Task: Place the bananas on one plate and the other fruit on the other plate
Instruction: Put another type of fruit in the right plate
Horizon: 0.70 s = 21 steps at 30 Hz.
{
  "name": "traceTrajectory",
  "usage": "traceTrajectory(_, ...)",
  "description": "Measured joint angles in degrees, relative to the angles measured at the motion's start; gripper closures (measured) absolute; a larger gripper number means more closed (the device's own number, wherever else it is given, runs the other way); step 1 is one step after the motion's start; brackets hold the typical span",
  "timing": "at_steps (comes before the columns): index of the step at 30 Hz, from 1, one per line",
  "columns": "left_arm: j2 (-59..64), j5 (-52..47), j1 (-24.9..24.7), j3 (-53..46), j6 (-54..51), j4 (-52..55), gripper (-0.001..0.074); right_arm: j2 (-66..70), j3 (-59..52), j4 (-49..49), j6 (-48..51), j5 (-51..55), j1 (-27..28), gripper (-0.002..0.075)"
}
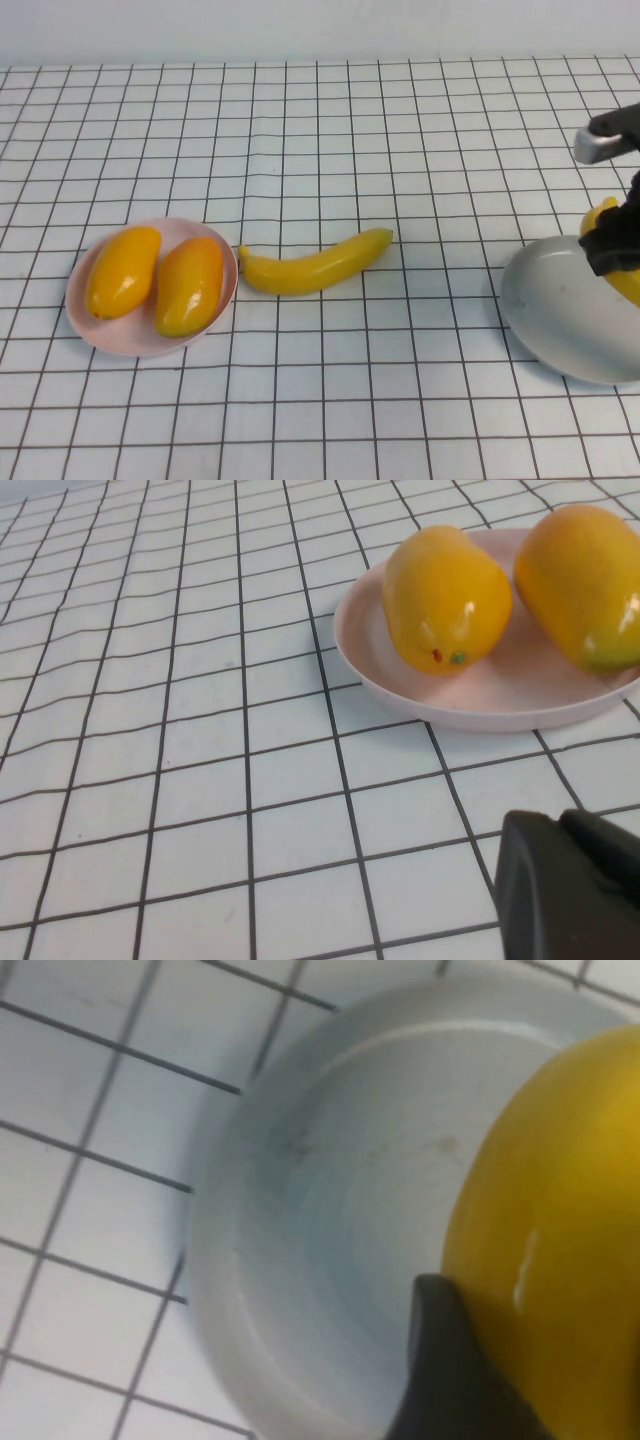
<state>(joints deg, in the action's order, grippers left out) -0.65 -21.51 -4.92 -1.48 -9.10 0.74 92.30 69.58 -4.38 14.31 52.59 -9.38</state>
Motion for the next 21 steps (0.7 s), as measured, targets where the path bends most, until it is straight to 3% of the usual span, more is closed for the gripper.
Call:
traceTrajectory(12, 0.0, 0.0, 0.0, 0.0, 0.0, 0.0, 0.0735, 9.2, -3.4, 1.5, -0.2, -9.6, 1.9, 0.0397)
traceTrajectory(17, 0.0, 0.0, 0.0, 0.0, 0.0, 0.0, 0.0735, 10.9, -3.1, 1.5, -0.2, -10.7, 1.9, 0.0196)
traceTrajectory(21, 0.0, 0.0, 0.0, 0.0, 0.0, 0.0, 0.0735, 11.2, 0.8, 1.5, -0.2, -7.2, 1.9, 0.0161)
